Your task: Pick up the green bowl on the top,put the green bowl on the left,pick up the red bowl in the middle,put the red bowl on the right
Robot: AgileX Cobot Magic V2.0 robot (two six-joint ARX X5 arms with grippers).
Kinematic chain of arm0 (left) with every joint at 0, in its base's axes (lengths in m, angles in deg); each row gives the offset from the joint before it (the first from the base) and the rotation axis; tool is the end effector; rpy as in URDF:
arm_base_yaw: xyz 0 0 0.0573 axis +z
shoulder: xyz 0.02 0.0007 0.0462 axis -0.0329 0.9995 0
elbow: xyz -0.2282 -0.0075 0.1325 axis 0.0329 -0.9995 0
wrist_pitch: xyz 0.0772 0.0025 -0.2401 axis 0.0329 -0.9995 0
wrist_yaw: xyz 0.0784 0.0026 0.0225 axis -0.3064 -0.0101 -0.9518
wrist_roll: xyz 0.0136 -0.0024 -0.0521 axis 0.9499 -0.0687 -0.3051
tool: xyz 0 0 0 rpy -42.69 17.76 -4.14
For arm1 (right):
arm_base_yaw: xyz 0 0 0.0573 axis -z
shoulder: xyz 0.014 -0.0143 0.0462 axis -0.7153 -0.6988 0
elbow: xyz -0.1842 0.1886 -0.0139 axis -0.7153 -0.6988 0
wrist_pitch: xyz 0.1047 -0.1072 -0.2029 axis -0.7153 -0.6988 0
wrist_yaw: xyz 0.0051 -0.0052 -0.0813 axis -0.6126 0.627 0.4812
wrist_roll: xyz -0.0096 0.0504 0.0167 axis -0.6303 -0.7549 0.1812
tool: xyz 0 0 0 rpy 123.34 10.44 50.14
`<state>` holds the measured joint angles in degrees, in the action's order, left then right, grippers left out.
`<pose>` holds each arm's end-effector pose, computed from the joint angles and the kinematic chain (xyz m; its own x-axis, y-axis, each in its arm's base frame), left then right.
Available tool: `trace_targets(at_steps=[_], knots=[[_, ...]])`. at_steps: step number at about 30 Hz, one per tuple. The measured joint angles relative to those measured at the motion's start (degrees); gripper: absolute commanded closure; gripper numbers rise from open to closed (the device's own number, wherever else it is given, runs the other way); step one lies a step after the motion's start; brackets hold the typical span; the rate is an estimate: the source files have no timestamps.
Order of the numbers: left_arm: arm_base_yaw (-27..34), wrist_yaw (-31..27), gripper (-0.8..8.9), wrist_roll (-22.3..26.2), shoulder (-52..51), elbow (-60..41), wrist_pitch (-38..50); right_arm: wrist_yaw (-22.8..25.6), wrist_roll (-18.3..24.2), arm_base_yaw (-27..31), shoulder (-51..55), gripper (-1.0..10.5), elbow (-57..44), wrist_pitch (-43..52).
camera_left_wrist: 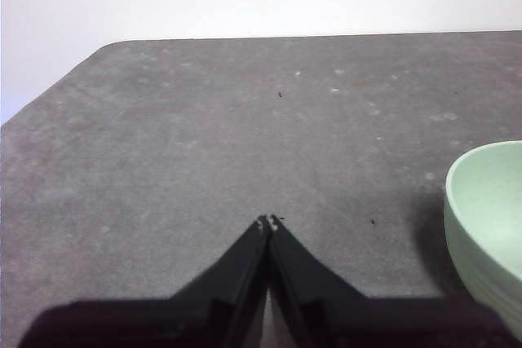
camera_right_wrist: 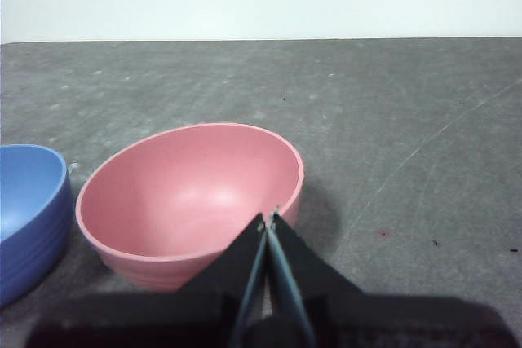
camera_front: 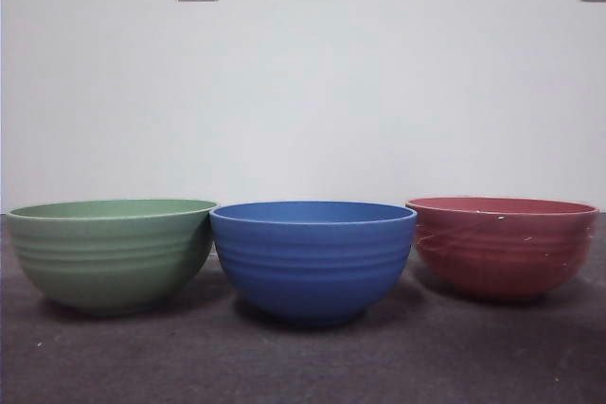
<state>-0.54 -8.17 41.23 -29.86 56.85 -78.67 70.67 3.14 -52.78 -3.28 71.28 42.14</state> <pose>0.0954 0.0036 0.1516 0.9832 0.0655 -0.1703 -0.0641 0.9978 0.0138 0.0945 0.0156 0.1532 0.9570 0.2492 -0.1487 -0.2467 0.9685 0.0349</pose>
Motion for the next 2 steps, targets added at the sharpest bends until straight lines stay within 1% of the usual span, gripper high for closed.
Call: trace_targets(at_steps=[2], knots=[[0.0, 0.0, 8.14, 0.0, 0.0, 0.0, 0.0, 0.0, 0.0, 0.0, 0.0, 9.5, 0.0, 0.0]])
